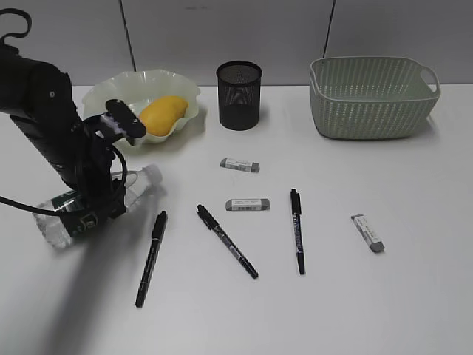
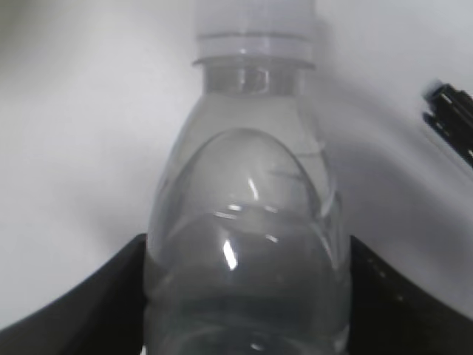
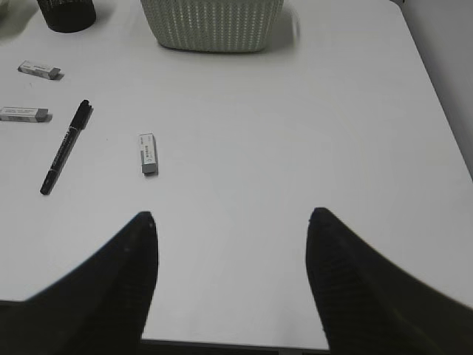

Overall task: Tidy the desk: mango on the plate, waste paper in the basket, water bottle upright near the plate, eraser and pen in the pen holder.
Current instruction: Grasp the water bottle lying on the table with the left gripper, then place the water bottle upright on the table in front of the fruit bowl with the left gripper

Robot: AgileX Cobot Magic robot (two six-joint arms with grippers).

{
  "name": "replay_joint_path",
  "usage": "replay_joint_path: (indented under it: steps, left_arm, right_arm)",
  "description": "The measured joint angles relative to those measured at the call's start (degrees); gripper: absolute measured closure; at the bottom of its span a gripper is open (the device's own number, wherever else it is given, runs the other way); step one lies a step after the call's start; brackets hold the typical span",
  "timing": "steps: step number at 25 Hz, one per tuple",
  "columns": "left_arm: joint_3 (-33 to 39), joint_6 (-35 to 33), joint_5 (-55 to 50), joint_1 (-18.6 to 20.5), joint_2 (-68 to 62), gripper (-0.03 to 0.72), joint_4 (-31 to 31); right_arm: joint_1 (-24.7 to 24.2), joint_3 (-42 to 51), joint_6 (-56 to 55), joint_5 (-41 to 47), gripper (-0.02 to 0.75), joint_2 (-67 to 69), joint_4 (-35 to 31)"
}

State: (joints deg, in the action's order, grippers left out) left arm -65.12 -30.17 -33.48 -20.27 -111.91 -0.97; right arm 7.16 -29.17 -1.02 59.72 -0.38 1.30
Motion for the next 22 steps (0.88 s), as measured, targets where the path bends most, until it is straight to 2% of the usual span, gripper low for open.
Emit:
replay_joint_path:
  steps: [2, 6, 9, 11, 13, 17, 19, 22]
  left_arm:
    - [0.0, 0.0, 0.32, 0.0, 0.19, 0.214, 0.0]
    - [0.11, 1.31, 1.3, 0.61, 2.35, 0.214, 2.02]
    - [1.76, 2.6, 7.36, 2.9, 7.14, 0.214, 9.76]
    - [5.39, 2.79, 16.45, 4.05, 11.1, 0.214, 13.74]
    - [12.1, 2.83, 28.1, 4.39, 15.87, 0.214, 16.76]
    - [27.41, 4.25, 57.69, 4.19, 20.2, 0.214, 20.98]
    - [32.91, 8.79, 71.67, 4.26, 19.06, 0.214, 21.39]
    - [36.38, 16.47, 86.48, 4.26, 15.26, 0.214, 19.06]
  right_arm:
    - [0.0, 0.0, 0.0, 0.0, 0.239, 0.0, 0.0]
    - [0.0, 0.0, 0.0, -0.05, 0.239, 0.0, 0.0]
    - [0.0, 0.0, 0.0, -0.05, 0.239, 0.0, 0.0]
    - [0.0, 0.0, 0.0, -0.05, 0.24, 0.0, 0.0]
    - [0.0, 0.0, 0.0, -0.05, 0.24, 0.0, 0.0]
    - [0.0, 0.0, 0.0, -0.05, 0.24, 0.0, 0.0]
    - [0.0, 0.0, 0.0, -0.05, 0.24, 0.0, 0.0]
    - [0.0, 0.0, 0.0, -0.05, 0.24, 0.0, 0.0]
